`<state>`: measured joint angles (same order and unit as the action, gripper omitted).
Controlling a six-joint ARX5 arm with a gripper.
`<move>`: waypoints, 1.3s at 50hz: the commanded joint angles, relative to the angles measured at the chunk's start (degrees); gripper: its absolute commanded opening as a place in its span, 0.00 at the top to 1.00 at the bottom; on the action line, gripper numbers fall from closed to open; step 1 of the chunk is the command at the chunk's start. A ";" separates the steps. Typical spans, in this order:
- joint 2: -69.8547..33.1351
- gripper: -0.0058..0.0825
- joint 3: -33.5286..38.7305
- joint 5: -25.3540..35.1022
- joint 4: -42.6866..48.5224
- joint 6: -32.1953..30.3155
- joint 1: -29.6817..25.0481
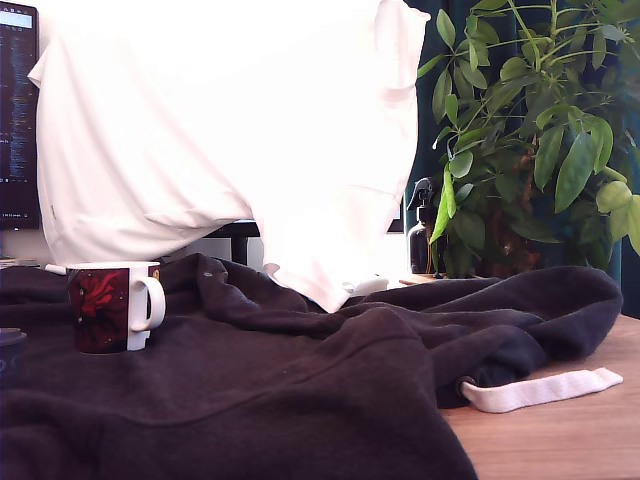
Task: Pick the grey coffee capsule and place it inside the red coffee cup
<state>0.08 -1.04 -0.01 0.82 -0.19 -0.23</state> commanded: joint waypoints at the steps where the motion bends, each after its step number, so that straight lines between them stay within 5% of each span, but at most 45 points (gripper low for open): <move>1: 0.66 0.95 2.51 1.22 0.63 4.24 -2.29; 16: 0.66 0.95 2.51 2.36 0.31 6.56 -2.32; 33: 0.59 0.93 2.51 10.25 -12.15 12.66 -2.67; 37: -0.17 0.78 2.51 11.67 -8.85 12.66 -3.15; 43: -2.01 0.26 2.51 12.07 -5.16 12.94 -4.92; 46: -3.39 0.07 2.51 11.93 -4.70 12.81 -6.05; 65: -15.50 0.03 2.51 7.89 -6.40 9.55 -10.49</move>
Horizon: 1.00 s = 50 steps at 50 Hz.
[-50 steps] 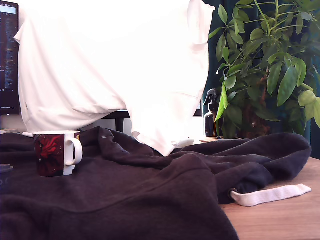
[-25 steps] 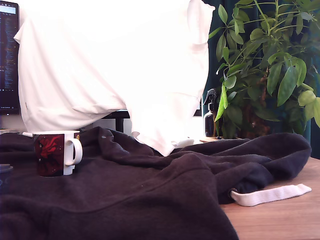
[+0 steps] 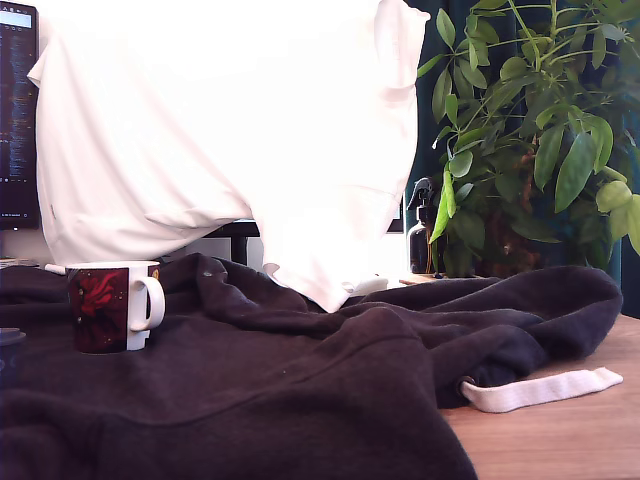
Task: Pick the grey coffee capsule and place it inside the red coffee cup
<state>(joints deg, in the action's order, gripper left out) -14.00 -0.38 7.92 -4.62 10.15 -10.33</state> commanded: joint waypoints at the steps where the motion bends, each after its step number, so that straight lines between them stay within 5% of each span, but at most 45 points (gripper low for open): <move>1: -2.08 0.03 1.86 -0.09 -1.40 -0.96 -0.57; 50: -53.44 0.04 1.79 -0.87 -42.36 -6.10 -1.09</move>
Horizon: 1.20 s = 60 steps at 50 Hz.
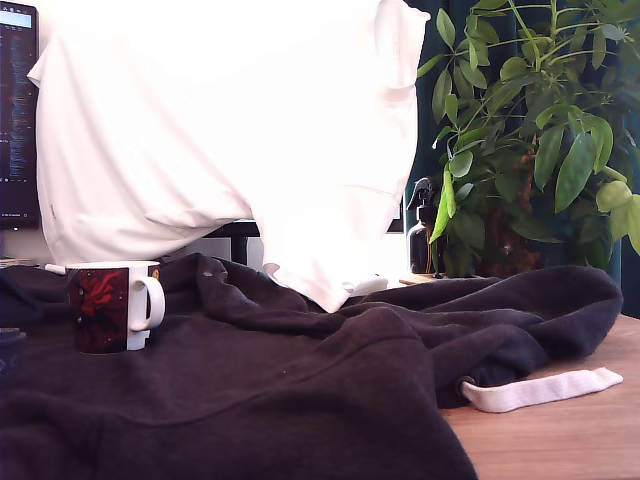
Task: Pick the grey coffee capsule and place it inside the red coffee cup
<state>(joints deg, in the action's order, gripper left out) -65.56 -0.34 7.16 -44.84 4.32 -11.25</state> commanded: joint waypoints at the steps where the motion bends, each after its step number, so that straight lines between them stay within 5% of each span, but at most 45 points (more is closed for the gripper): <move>1: -2.73 0.04 1.68 -0.11 -2.99 -0.26 -0.17; 13: -11.34 0.05 -0.61 0.79 -6.12 0.00 -0.17; 17: -12.63 0.12 -1.07 1.01 -6.19 -0.02 -0.17; 30: -13.20 0.79 -1.42 1.64 -6.10 -0.26 -0.17; 44: -13.20 0.81 -1.42 1.62 -8.33 -0.26 -0.17; 60: -13.18 0.81 -2.38 1.36 -22.43 -0.26 -0.17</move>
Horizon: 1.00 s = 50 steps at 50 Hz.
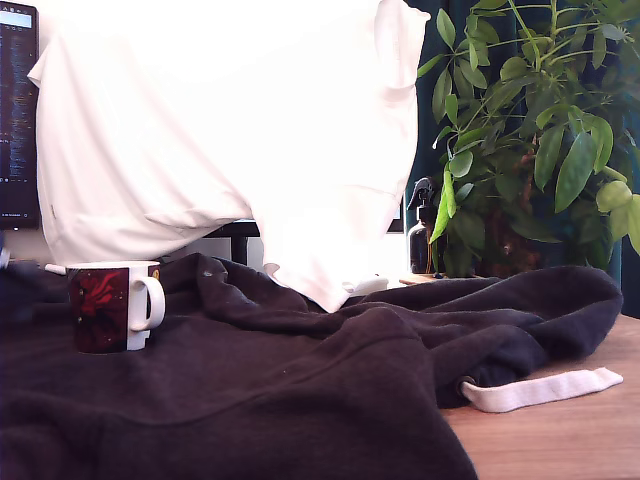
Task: Pick the grey coffee capsule and place it inside the red coffee cup
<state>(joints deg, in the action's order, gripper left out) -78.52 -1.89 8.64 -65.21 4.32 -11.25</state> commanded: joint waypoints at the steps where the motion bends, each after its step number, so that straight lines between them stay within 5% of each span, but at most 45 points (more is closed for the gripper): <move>1: -0.22 0.81 -0.98 -0.13 -2.69 -0.26 -0.17; 42: -12.76 0.80 -22.08 0.17 7.19 -0.26 -0.17; 46: -12.76 0.71 -22.10 0.20 7.87 -0.28 -0.17; 50: -12.76 0.47 -22.12 0.98 7.91 -0.35 -0.17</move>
<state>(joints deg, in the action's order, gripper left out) -91.24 -23.92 9.04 -56.86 4.29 -11.22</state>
